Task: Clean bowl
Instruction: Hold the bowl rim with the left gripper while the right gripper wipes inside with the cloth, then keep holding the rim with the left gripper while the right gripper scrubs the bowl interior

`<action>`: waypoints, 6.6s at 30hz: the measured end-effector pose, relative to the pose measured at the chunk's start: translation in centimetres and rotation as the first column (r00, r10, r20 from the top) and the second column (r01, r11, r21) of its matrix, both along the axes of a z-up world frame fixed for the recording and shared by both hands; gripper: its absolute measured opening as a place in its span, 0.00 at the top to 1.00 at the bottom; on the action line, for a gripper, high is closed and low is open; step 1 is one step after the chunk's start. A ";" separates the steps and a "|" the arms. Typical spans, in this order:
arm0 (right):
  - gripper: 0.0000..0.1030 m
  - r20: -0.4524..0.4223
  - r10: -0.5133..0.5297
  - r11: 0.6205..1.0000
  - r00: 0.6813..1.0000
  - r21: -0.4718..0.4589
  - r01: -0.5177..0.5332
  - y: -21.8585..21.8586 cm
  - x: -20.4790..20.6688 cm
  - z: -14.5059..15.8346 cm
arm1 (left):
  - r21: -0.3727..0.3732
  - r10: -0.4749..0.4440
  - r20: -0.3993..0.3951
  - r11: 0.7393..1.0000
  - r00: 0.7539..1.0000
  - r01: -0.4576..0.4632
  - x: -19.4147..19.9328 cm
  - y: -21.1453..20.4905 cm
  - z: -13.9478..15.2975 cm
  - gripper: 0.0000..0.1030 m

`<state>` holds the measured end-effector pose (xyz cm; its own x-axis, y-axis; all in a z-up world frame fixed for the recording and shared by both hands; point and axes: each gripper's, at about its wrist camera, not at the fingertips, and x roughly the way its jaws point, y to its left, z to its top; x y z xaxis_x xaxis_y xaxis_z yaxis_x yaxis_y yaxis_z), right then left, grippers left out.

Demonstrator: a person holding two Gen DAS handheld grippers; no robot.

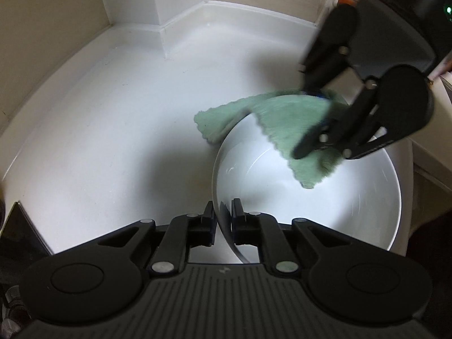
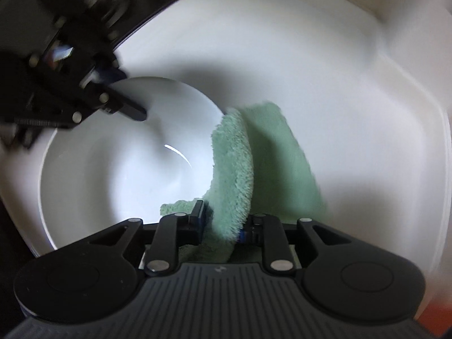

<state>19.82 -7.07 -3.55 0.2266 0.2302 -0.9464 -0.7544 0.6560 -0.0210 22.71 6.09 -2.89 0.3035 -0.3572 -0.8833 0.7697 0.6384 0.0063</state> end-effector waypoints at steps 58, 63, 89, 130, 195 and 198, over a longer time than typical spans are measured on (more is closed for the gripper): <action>0.80 0.050 0.129 0.990 0.990 0.052 -0.132 -0.4 1.6 0.1 | -0.037 0.397 -0.061 0.916 0.916 -0.400 -1.3 -0.8 -1.2 0.92; 0.83 0.017 -0.115 0.984 0.993 0.141 0.111 -2.2 1.0 -0.1 | -0.064 0.508 -0.039 0.858 0.860 -0.510 -3.6 -1.1 -1.3 0.93; 0.83 0.009 -0.051 0.992 0.999 0.114 0.050 -1.4 -0.4 0.2 | -0.199 0.420 -0.128 0.877 0.899 -0.438 -4.1 -0.1 -1.5 0.95; 0.85 0.069 0.059 0.996 0.996 0.063 -0.063 -2.8 -0.2 0.4 | -0.049 0.207 -0.009 0.977 0.978 -0.208 -3.9 -3.5 -0.8 0.94; 0.83 0.031 0.230 0.971 0.973 -0.070 -0.227 -1.4 -1.8 1.3 | 0.014 0.020 -0.001 1.000 1.000 -0.020 -6.7 -2.0 0.7 0.93; 0.82 0.058 0.208 0.977 0.976 -0.050 -0.206 -0.4 -0.9 1.3 | -0.001 0.114 -0.019 0.993 0.993 -0.114 -7.1 -1.4 0.9 0.92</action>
<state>18.92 -7.50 -2.27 0.2379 0.2372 -0.9419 -0.8700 0.4832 -0.0980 15.64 4.66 -1.97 0.3255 -0.3229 -0.8887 0.6917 0.7222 -0.0090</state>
